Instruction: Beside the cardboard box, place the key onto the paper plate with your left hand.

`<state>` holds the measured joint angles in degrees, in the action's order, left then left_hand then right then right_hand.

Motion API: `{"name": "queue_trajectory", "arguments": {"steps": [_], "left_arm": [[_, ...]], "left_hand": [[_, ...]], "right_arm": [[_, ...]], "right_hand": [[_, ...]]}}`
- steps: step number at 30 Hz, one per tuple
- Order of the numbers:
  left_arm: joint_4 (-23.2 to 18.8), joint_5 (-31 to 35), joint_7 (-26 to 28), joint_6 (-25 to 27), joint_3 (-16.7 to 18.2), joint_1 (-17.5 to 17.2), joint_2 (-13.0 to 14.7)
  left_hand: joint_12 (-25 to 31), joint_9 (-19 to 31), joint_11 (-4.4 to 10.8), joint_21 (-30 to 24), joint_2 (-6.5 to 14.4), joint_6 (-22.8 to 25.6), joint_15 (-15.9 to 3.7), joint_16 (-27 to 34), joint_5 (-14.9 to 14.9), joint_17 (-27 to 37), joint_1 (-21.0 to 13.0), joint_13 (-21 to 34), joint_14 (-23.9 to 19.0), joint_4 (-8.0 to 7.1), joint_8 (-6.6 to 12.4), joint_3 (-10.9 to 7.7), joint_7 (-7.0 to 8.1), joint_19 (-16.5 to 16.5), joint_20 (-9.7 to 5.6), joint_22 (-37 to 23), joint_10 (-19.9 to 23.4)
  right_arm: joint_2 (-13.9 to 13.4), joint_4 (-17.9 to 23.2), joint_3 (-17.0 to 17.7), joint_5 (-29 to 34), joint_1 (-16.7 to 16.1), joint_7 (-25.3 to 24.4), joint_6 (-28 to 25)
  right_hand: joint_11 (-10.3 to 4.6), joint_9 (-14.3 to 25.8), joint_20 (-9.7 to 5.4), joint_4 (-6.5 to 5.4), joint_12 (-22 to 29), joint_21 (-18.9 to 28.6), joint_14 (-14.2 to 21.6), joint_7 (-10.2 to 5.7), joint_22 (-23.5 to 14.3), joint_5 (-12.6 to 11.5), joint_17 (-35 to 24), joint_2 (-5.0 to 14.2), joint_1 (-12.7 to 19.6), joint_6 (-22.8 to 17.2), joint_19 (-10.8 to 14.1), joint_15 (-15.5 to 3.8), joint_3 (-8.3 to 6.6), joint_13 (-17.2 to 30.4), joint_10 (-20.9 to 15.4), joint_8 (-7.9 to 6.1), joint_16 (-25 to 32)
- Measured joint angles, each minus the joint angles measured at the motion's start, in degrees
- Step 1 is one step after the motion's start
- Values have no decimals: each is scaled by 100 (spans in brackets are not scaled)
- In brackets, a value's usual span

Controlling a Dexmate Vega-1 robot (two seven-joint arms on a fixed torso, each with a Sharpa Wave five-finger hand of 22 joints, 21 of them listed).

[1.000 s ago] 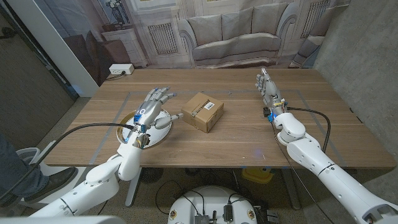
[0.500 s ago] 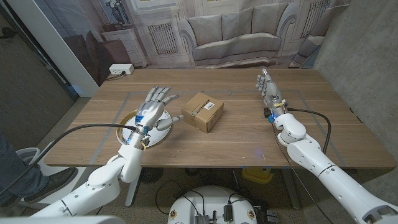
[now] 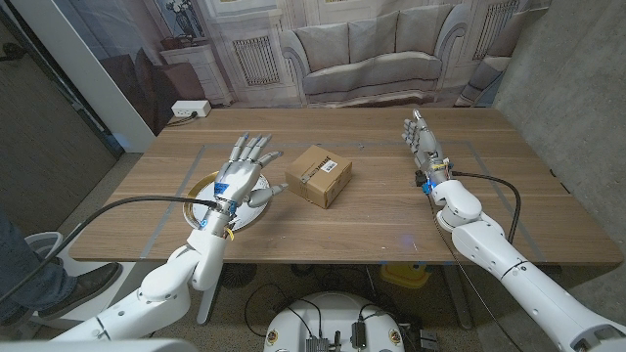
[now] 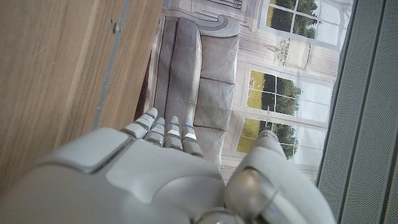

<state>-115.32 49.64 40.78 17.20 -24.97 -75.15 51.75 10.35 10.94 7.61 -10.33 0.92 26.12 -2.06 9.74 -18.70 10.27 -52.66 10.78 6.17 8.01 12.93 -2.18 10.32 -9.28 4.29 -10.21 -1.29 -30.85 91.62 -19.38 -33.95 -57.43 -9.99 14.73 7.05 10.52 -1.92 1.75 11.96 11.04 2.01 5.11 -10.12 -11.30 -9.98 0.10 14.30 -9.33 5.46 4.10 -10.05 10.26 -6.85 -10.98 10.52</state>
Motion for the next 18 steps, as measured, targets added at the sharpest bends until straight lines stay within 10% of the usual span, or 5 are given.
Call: {"name": "queue_trajectory", "arguments": {"steps": [18], "left_arm": [[-191,351,-263,416,-123,13,164]], "left_hand": [[-27,13,36,0,93,11,19,1,-42,0,-405,0,342,76,-66,-67,74,-41,0,-7,-639]], "right_arm": [[3,3,3,-31,-8,30,8]], "right_hand": [[0,0,0,24,0,0,1,0,-16,0,0,0,0,0,0,-1,24,0,0,0,0]]}}
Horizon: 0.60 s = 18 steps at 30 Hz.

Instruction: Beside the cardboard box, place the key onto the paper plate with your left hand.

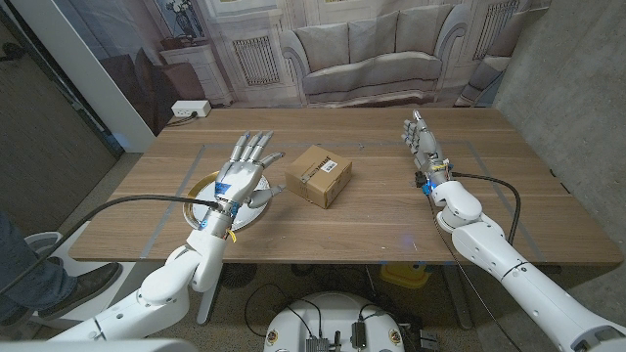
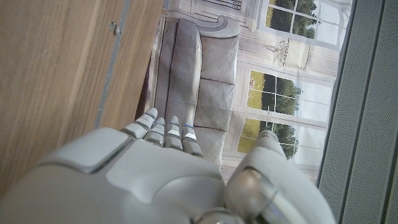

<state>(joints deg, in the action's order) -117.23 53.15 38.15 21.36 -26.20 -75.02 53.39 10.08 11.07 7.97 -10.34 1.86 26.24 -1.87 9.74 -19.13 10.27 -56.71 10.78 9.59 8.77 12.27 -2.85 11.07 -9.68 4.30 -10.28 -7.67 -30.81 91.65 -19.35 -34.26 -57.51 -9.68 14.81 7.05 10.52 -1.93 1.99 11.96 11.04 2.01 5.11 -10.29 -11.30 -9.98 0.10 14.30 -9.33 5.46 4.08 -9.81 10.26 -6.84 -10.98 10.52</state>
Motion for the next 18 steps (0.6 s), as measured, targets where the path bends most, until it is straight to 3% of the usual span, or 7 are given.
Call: {"name": "queue_trajectory", "arguments": {"steps": [8,18], "left_arm": [[-86,172,-250,166,-52,66,70],[-163,385,-470,316,-111,137,120]], "left_hand": [[34,1,-61,-29,100,215,0,0,0,-4,-217,0,0,15,7,-65,86,0,0,0,-61],[125,1,6,-75,161,812,0,45,94,-15,-488,0,0,14,212,-112,114,1,0,1,8]], "right_arm": [[34,-58,-18,-20,46,19,0],[65,-114,-26,-31,64,36,30]], "right_hand": [[-21,0,0,0,0,0,31,0,1,0,0,1,-2,0,0,11,0,0,-21,0,0],[-21,0,0,0,0,0,31,0,1,0,0,24,-24,0,0,11,0,0,-21,0,0]]}}
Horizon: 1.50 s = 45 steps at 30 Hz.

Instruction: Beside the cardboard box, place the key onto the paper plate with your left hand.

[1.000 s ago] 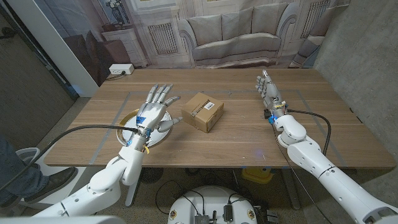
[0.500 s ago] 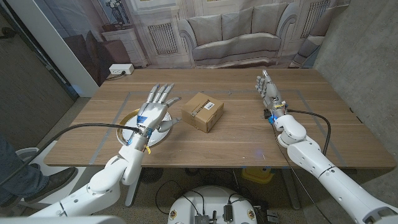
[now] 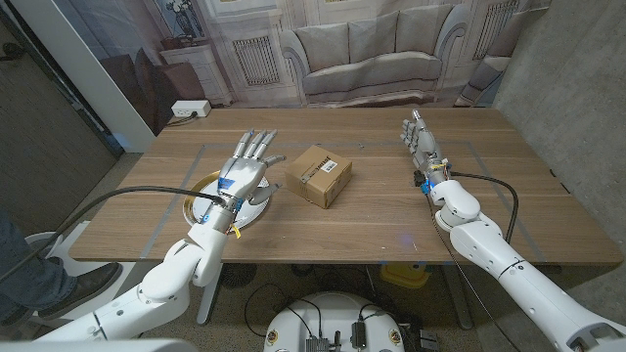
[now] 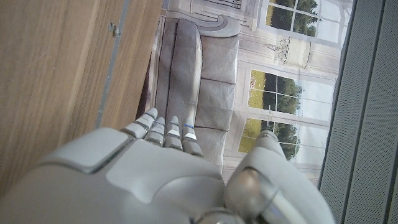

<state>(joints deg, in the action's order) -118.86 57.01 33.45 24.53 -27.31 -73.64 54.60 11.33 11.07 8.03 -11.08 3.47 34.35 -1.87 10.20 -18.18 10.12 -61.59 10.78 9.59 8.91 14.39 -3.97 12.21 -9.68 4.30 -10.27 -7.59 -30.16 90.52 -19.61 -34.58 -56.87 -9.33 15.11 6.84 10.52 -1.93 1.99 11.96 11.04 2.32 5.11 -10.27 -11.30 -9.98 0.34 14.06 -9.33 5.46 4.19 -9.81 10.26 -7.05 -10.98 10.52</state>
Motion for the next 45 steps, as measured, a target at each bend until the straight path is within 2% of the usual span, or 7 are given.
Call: {"name": "queue_trajectory", "arguments": {"steps": [7,12,19,26,39,40,45], "left_arm": [[-10,101,-38,40,-49,51,-9],[23,156,-29,39,-93,90,-40],[128,176,21,-35,-204,191,-147],[244,188,110,-101,-317,288,-259],[343,104,307,-246,-481,437,-427],[562,91,336,-260,-521,478,-475],[723,16,501,-347,-587,558,-553]], "left_hand": [[65,-16,84,-26,-3,215,0,45,81,0,-105,0,0,-24,23,-24,27,0,0,0,127],[82,-16,87,-44,8,324,0,45,105,0,-127,0,0,-24,23,-24,24,0,0,0,193],[136,-15,210,-88,14,717,-17,89,183,0,-194,-13,-28,-49,69,1,26,1,0,1,461],[166,-15,261,-88,30,950,-21,90,239,1,-255,-13,-143,-49,112,1,29,1,0,1,596],[166,-26,240,-88,98,1106,-3,89,293,2,-428,-12,-249,-73,112,-23,39,1,0,1,742],[166,-26,240,-88,100,1127,-19,89,293,2,-432,-12,-264,-73,111,-23,57,1,0,1,756],[166,-13,240,-127,74,1228,-13,89,337,2,-512,-12,-340,-60,157,-35,37,21,20,2,838]], "right_arm": [[10,-23,0,-15,0,16,32],[11,-35,4,-29,-13,27,61],[6,-35,42,-52,-74,34,109],[0,-20,85,-77,-133,40,165],[-27,34,134,-94,-202,31,215],[-27,34,134,-94,-202,31,215],[-28,42,137,-95,-212,21,219]], "right_hand": [[1,0,0,0,0,0,0,0,0,0,-30,0,0,0,0,0,0,0,-1,0,0],[21,0,0,0,0,0,0,0,1,0,-30,0,0,0,0,0,0,0,-21,0,0],[21,0,0,0,0,0,-1,0,1,0,-30,0,0,0,0,0,-1,0,-20,0,0],[21,0,0,-1,0,0,-1,0,1,0,-29,-1,1,0,0,0,-1,0,-20,0,0],[0,0,0,16,0,0,-1,0,2,0,-29,-1,1,0,0,0,16,0,-40,0,0],[1,0,0,16,0,0,-1,0,2,0,-29,-1,1,0,0,0,16,0,-40,0,0],[1,0,0,16,0,0,-1,0,2,0,-28,-1,1,0,0,0,16,0,-40,0,0]]}}
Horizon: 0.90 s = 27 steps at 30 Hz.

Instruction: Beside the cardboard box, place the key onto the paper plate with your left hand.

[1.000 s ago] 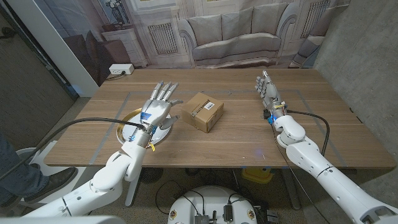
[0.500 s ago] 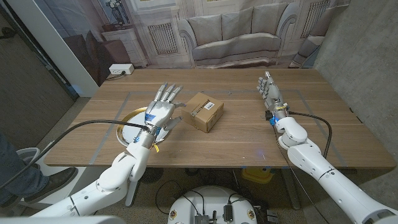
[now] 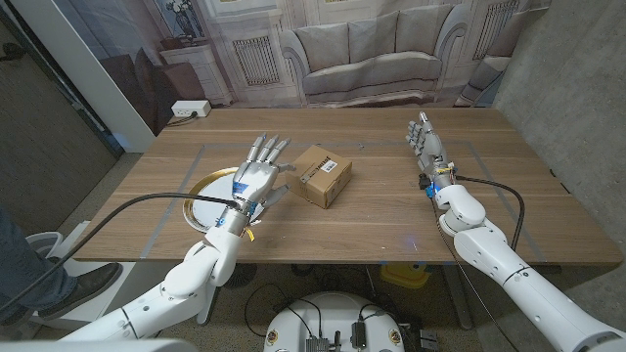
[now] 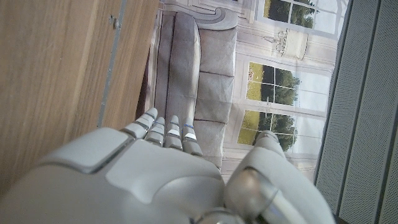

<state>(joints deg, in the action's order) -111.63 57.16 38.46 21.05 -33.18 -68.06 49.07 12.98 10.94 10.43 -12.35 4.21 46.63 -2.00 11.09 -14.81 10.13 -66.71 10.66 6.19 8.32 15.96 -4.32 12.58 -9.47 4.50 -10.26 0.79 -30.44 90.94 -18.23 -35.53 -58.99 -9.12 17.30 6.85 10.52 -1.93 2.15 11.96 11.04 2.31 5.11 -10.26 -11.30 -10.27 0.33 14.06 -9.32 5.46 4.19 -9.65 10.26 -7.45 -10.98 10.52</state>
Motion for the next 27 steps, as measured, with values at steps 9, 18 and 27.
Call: {"name": "queue_trajectory", "arguments": {"steps": [9,18,27], "left_arm": [[236,-124,297,-187,-100,127,-73],[414,-245,502,-339,-179,221,-136],[561,-376,623,-454,-252,293,-194]], "left_hand": [[49,14,83,0,23,169,11,27,42,0,-82,1,-110,4,23,-4,2,47,17,0,145],[49,41,83,0,23,289,-24,27,86,15,-81,1,-197,4,44,-3,24,105,21,0,206],[49,41,72,0,23,329,5,27,128,15,-81,1,-226,-20,44,21,2,136,-10,0,256]], "right_arm": [[7,19,3,3,-18,-30,9],[10,46,4,14,-36,-40,10],[-11,104,9,23,-68,-63,5]], "right_hand": [[0,0,31,0,0,0,0,0,0,0,0,0,0,0,31,0,0,0,0,0,0],[21,0,31,0,0,0,0,0,0,0,1,0,0,0,31,0,0,0,-20,0,0],[21,0,31,0,0,0,0,-23,1,0,1,1,-1,-23,31,0,0,30,-20,0,0]]}}
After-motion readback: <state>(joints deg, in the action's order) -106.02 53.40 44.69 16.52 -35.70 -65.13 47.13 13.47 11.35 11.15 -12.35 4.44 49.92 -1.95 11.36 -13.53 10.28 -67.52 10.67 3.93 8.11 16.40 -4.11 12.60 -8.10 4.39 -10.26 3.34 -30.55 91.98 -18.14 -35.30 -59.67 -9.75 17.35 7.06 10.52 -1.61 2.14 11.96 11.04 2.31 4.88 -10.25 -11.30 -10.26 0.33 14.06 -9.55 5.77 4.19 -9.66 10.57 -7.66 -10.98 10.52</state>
